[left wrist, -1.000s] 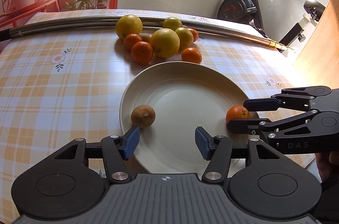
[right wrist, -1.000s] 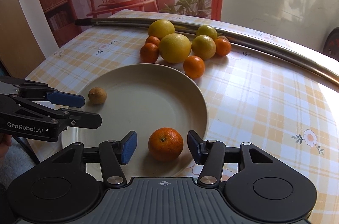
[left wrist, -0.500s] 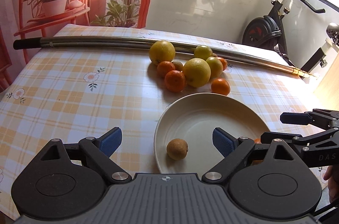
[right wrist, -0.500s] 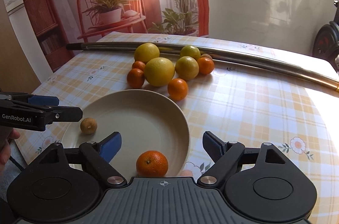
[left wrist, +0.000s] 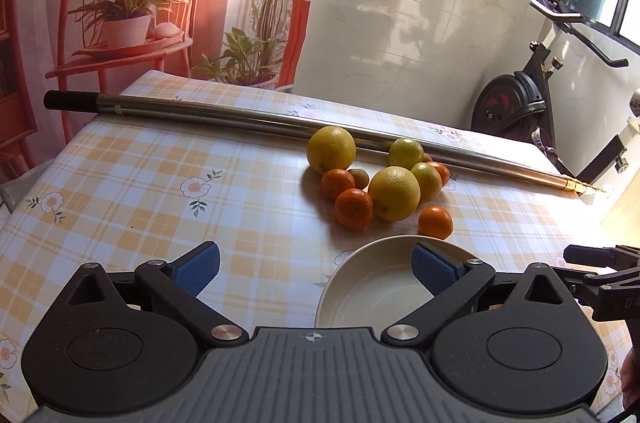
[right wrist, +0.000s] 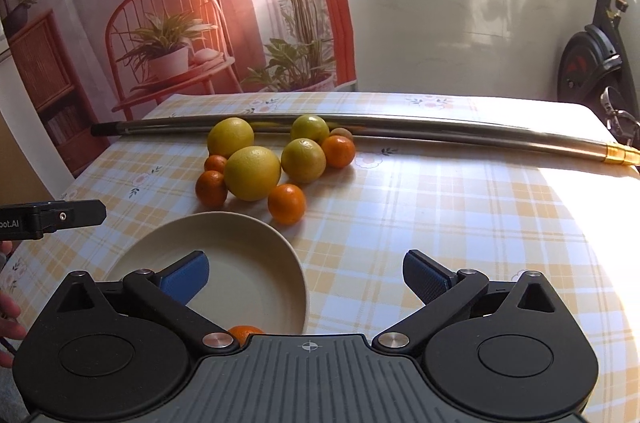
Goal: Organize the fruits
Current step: 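Lower the left tool onto another mandarin and close on it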
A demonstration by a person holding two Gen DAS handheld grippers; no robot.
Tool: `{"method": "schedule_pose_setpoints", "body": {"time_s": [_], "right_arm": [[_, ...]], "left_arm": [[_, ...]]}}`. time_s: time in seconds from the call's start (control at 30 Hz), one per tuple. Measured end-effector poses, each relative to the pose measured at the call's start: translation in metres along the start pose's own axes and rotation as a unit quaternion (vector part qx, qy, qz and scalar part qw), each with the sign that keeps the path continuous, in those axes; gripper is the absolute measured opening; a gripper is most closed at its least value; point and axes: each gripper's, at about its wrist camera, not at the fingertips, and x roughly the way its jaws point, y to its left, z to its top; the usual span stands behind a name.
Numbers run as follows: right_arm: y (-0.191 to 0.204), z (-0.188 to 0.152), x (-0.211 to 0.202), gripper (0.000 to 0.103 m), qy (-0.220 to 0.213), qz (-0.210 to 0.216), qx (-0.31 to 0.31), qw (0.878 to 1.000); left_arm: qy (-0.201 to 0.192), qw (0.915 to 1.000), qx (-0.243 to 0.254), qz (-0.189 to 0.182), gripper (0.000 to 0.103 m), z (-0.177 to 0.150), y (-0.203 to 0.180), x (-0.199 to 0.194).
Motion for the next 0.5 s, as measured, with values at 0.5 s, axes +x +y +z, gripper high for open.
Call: {"method": "schedule_pose_setpoints", "body": {"time_s": [0.5], "right_arm": [[-0.007,0.024,0.019,0.103,-0.017,-0.01,-0.021,1.0]], "left_arm": [[-0.057,0.9981,-0.004,-0.021,0.103,0.018,-0.001,0.017]]}}
